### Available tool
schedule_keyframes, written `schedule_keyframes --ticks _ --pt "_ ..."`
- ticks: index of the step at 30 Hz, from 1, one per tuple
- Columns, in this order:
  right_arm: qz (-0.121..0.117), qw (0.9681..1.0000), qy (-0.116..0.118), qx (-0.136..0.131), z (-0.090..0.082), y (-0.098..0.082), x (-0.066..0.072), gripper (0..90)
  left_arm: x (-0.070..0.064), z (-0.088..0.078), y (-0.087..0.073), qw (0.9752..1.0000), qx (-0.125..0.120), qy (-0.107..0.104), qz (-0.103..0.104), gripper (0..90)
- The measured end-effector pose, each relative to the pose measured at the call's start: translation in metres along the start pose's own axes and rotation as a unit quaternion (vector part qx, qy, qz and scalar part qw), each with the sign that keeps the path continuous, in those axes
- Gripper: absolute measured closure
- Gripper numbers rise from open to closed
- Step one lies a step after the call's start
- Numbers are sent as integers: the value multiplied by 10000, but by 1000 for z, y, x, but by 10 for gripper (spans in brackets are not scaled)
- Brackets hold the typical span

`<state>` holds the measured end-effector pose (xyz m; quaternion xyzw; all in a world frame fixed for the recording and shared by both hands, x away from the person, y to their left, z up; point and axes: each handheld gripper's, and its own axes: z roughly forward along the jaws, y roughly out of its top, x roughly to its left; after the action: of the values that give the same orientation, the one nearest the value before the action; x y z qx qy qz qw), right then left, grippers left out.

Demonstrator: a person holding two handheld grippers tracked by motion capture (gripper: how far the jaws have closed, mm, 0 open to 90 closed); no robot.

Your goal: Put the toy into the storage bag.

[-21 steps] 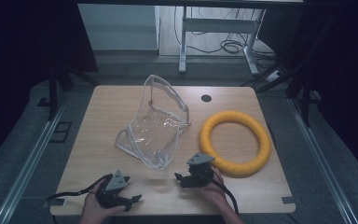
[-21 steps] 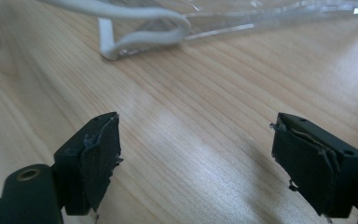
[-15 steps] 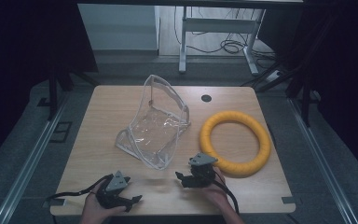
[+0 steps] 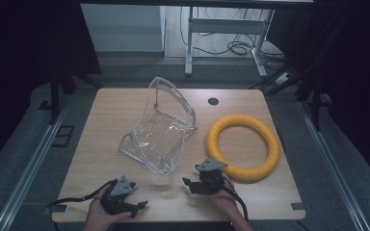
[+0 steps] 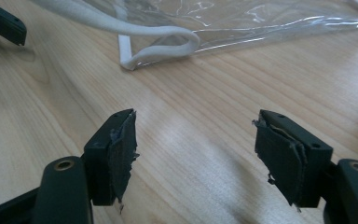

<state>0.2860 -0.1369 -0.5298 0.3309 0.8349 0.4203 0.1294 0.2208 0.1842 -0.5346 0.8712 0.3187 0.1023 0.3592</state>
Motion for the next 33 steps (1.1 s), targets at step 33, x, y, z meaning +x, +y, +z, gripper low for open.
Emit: schedule_keyframes --ticks 33 --pt "-320 9985 440 -51 -42 11 -14 258 1 -4 2 9999 -75 31 -89 192"
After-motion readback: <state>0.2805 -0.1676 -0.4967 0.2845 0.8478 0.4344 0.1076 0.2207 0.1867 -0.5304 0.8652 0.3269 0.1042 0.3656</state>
